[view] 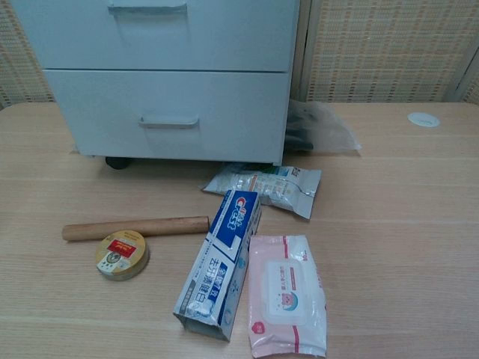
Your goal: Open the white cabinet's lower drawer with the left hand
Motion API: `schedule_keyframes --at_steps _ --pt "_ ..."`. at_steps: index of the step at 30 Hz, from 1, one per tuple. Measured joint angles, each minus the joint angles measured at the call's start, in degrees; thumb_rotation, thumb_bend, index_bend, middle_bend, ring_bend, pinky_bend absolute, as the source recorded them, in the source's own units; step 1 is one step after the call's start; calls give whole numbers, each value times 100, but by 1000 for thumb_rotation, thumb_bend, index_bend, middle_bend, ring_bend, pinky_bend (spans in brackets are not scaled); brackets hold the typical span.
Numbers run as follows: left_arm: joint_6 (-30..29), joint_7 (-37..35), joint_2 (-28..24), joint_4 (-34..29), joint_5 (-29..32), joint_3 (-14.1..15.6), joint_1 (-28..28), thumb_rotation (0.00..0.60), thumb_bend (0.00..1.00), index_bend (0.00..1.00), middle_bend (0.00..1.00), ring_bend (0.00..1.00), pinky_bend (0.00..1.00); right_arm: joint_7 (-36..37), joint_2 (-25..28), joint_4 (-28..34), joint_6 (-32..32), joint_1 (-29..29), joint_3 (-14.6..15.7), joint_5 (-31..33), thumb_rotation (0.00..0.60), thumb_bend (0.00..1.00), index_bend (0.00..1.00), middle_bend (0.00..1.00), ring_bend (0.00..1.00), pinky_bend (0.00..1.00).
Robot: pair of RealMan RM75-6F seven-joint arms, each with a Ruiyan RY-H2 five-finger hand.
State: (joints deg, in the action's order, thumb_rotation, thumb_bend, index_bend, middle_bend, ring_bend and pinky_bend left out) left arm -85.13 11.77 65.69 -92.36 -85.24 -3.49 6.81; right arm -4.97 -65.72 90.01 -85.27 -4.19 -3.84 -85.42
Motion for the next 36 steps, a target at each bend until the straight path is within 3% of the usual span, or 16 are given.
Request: schedule_keyframes --at_steps 16,19,24,27,30,36 --pt "11 -85 -123 -120 -109 -17 87 600 290 246 288 284 254 78 19 -36 -98 52 5 -44 600 45 162 264 152 60" --pt "12 -142 -158 -119 -194 -33 135 600 291 246 334 331 345 91 28 -36 -133 68 6 -58 600 45 163 264 152 63" --pt "36 -446 -235 -104 -354 -95 273 600 291 246 525 537 723 104 38 -27 -148 61 -3 -96 600 46 162 264 152 84" --pt "123 -762 -340 -108 -484 -162 445 600 291 246 661 679 863 102 45 -21 -143 44 -4 -129 600 45 162 264 152 84" --pt "243 -1104 -458 -113 -643 -262 697 600 352 251 811 819 959 101 44 -19 -122 31 -5 -132 600 45 163 264 152 84" --pt "682 -1708 -696 -196 -940 -437 1298 600 542 256 932 941 1000 85 57 -7 -86 4 -8 -141 600 46 162 264 152 84"
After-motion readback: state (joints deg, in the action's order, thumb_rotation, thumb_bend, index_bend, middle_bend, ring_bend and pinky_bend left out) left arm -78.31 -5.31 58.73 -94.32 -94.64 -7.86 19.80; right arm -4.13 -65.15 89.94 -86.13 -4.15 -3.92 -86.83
